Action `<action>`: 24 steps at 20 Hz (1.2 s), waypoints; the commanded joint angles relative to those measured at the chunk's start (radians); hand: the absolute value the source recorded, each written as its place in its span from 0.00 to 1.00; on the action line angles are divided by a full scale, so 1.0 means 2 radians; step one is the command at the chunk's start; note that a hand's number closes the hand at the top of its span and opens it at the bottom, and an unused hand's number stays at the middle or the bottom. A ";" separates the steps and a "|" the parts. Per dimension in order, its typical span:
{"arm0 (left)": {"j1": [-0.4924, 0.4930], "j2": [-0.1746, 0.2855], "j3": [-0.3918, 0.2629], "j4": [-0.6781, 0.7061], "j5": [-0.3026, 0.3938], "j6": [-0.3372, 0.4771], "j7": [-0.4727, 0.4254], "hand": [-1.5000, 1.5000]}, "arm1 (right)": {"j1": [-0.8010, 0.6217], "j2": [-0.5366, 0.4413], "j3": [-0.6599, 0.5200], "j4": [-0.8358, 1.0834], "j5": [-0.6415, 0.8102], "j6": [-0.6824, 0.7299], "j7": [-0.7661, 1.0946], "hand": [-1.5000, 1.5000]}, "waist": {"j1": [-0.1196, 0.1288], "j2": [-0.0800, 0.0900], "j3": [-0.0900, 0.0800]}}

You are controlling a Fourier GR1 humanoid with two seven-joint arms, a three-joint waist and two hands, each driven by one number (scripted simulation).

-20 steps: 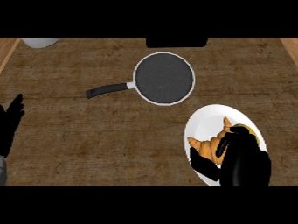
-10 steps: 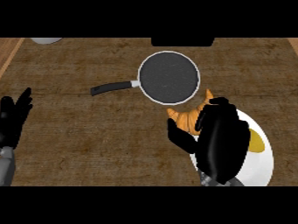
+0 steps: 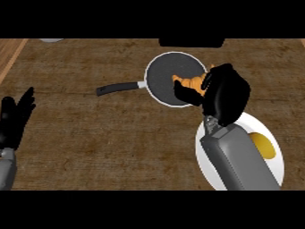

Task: Pick the croissant from the plate and place it in the pan

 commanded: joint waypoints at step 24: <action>-0.022 -0.010 -0.015 -0.011 -0.007 -0.012 0.000 0.50 | -0.208 0.003 -0.256 0.503 -0.284 -0.325 -0.298 0.00 | 0.042 0.019 0.002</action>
